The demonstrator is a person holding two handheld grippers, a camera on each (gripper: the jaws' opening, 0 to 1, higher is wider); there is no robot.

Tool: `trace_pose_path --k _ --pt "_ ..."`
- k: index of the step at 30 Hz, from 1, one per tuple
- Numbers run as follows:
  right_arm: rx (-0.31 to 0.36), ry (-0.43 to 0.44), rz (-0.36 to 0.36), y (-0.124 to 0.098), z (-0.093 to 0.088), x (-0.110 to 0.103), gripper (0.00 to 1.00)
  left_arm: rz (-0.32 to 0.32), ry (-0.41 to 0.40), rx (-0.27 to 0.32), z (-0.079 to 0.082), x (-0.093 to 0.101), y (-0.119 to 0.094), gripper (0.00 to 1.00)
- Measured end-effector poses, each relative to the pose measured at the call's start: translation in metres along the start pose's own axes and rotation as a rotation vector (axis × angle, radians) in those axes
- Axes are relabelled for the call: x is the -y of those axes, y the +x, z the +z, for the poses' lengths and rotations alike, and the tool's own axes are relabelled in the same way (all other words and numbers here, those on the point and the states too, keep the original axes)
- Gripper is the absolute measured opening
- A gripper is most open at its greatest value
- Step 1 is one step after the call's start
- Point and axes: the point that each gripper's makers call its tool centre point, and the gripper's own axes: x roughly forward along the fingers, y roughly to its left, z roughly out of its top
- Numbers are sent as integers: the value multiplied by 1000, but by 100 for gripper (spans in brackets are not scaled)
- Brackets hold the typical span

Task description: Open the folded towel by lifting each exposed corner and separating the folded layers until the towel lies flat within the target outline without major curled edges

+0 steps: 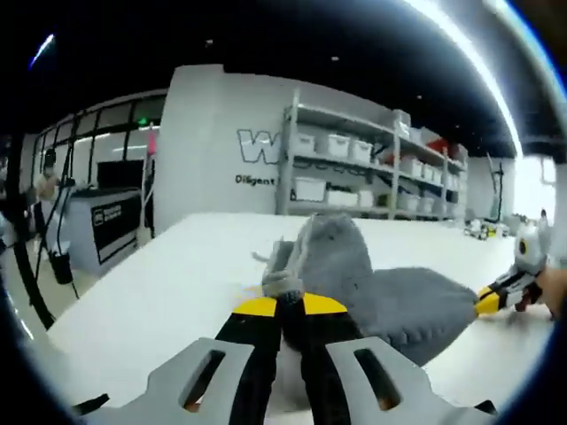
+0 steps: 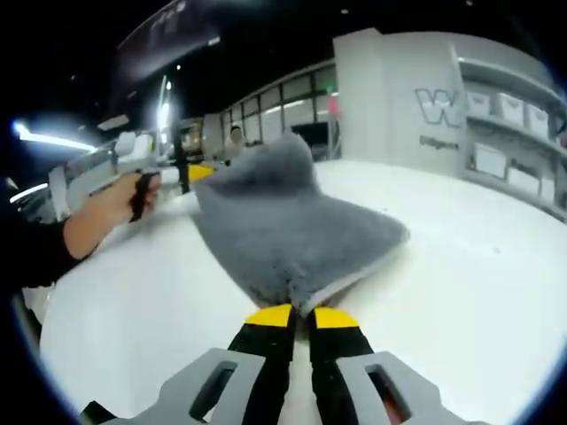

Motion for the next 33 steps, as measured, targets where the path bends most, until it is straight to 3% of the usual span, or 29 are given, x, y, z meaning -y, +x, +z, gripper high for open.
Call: trace_pose_path --k 6,12,15,17,21,23,25,26,28,29,31,33 --pt "0 -5 -2 0 0 1 1 -1 36 -38 -6 -3 -1 6" --pt "1 -4 -2 0 0 3 1 -22 -28 -101 -20 -21 -2 9" --pt "2 -7 -3 0 0 3 1 -5 -43 -100 -22 -30 -9 18" --pt "2 -8 -3 -1 0 2 1 24 -52 -70 -15 -40 -16 22" --pt "2 -11 -5 0 0 2 1 3 -91 -26 -1 -49 -25 26" --pt "3 -15 -6 -1 0 2 1 -47 -53 -38 -3 -38 -26 30" --pt "5 -17 -6 -1 0 2 1 -124 23 -76 -9 -27 -24 40" --pt "5 -18 -7 -1 0 2 1 -133 109 -51 -5 -24 -22 41" --pt "5 -21 -7 -1 0 2 1 -83 266 -28 -1 -20 -23 44" --pt "6 -22 -7 -1 0 2 1 -84 308 -13 2 -17 -23 46" --pt "6 -25 -6 -1 0 2 1 -101 297 -12 2 -12 -23 48" --pt "8 -27 -6 -1 0 2 1 -159 255 -19 0 -4 -23 47"
